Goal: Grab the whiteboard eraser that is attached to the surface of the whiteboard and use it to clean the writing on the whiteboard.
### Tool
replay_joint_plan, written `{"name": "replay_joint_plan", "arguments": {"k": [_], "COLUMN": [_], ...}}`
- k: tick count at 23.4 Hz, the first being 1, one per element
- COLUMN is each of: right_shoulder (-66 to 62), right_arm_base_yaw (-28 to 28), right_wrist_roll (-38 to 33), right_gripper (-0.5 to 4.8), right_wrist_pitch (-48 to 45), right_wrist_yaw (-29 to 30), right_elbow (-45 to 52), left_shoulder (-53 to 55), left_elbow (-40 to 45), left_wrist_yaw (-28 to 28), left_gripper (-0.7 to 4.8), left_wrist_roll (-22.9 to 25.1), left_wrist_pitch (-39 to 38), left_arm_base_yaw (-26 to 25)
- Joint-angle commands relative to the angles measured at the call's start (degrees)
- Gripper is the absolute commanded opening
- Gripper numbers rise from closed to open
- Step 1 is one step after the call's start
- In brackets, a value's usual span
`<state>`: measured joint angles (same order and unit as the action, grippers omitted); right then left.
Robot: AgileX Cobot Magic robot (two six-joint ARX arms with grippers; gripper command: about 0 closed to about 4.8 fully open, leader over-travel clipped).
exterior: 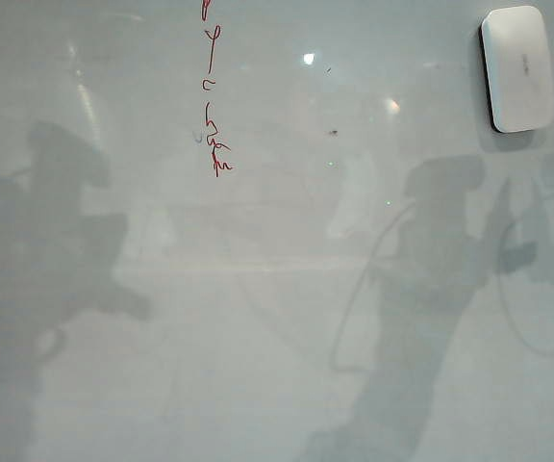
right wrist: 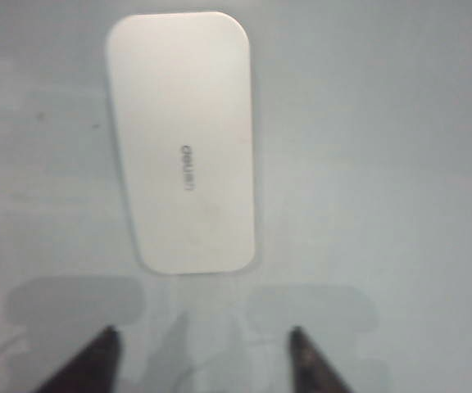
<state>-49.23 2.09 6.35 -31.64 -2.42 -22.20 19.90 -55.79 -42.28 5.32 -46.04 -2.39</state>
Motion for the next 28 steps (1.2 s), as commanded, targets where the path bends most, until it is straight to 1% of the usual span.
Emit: {"name": "replay_joint_plan", "arguments": {"k": [1,4,6,8,11,14,16,19,23,24,25,28], "right_shoulder": [-5.0,-9.2,-11.3,-13.2,-15.6,-19.2,-20.3,-21.1,-21.9,-22.2,-22.8,-24.3], "right_arm_base_yaw": [0.1,0.3,0.9,1.7,2.8,3.6,3.6,3.6,3.6,3.6,3.6,3.6], "right_wrist_roll": [0.1,0.1,0.1,0.1,0.1,0.2,0.2,2.1,5.9,6.1,6.1,6.2], "right_gripper": [3.17,3.22,3.42,3.51,4.06,4.15,4.33,4.37,4.43,4.51,4.69,4.79], "right_wrist_pitch": [-9.6,-12.9,-14.2,-14.7,-15.2,-15.3,-15.3,-15.4,-15.3,-15.2,-15.3,-15.2], "right_wrist_yaw": [-0.2,0.2,0.2,0.2,0.2,-0.7,-1.8,-3.0,-3.1,-3.2,-3.5,-4.2], "right_elbow": [-0.7,-1.7,-2.7,-4.1,-6.3,-9.5,-10.3,-11.0,-11.4,-11.7,-12.1,-13.2], "left_shoulder": [0.0,0.0,0.0,0.0,0.0,0.0,0.0,0.0,0.0,0.0,0.0,0.0], "left_elbow": [-0.1,-0.1,-0.1,-0.1,-0.1,-0.1,-0.1,-0.1,-0.1,-0.1,-0.1,-0.1], "left_wrist_yaw": [-0.4,-0.4,-0.4,-0.4,-0.4,-0.4,-0.4,-0.4,-0.4,-0.4,-0.4,-0.4], "left_gripper": [-0.02,-0.02,-0.02,-0.02,-0.02,-0.02,-0.02,-0.02,-0.02,-0.02,-0.02,-0.02], "left_wrist_roll": [-0.2,-0.2,-0.2,-0.2,-0.2,-0.2,-0.2,-0.2,0.2,0.3,0.3,0.2], "left_wrist_pitch": [-1.2,-2.1,-2.4,-2.6,-2.8,-2.8,-2.8,-2.8,-2.8,-2.8,-2.8,-2.8], "left_arm_base_yaw": [0.0,0.0,0.0,0.0,0.0,0.0,0.0,0.0,0.0,0.0,0.0,0.0]}}
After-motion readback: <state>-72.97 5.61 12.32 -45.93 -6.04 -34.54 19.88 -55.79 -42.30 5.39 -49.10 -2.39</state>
